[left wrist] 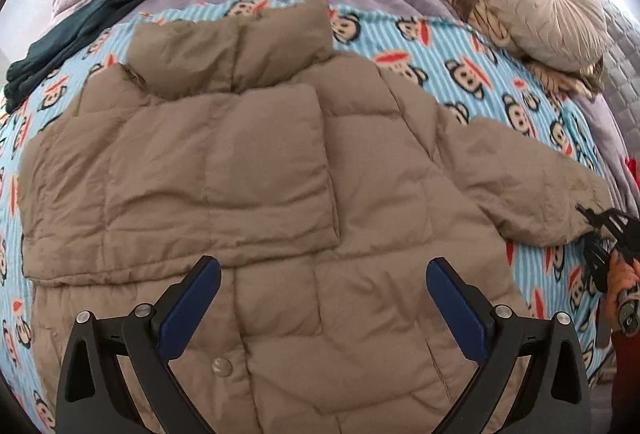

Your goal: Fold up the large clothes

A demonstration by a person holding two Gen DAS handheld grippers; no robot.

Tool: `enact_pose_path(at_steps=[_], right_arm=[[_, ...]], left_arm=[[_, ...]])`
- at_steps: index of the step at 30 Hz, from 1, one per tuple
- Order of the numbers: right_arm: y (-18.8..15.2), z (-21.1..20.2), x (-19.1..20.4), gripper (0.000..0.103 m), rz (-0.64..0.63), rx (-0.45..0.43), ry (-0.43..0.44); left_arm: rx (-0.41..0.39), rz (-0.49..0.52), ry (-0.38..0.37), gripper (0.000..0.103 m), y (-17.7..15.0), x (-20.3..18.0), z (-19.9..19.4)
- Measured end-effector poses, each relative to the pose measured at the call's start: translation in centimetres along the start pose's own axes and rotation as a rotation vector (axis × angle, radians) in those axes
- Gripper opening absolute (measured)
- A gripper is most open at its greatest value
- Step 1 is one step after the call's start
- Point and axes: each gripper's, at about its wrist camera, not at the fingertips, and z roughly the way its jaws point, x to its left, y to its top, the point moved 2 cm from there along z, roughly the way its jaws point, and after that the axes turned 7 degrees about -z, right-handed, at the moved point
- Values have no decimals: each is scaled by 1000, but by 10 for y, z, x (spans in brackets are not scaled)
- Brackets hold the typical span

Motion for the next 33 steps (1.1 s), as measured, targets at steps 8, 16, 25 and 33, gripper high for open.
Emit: enact_pose_path(at_steps=[8, 16, 25, 33], right_arm=[[-33, 8, 106, 6, -374, 10, -9], [-157, 56, 232, 6, -891, 109, 22], [-349, 146, 259, 6, -1378, 338, -31], [-409, 210, 180, 6, -1439, 497, -229]], left_arm=[[-92, -74, 58, 103, 18, 50, -23], [-130, -216, 79, 103, 20, 118, -33], [-141, -316, 119, 103, 14, 183, -29], [-130, -328, 99, 103, 18, 205, -10]])
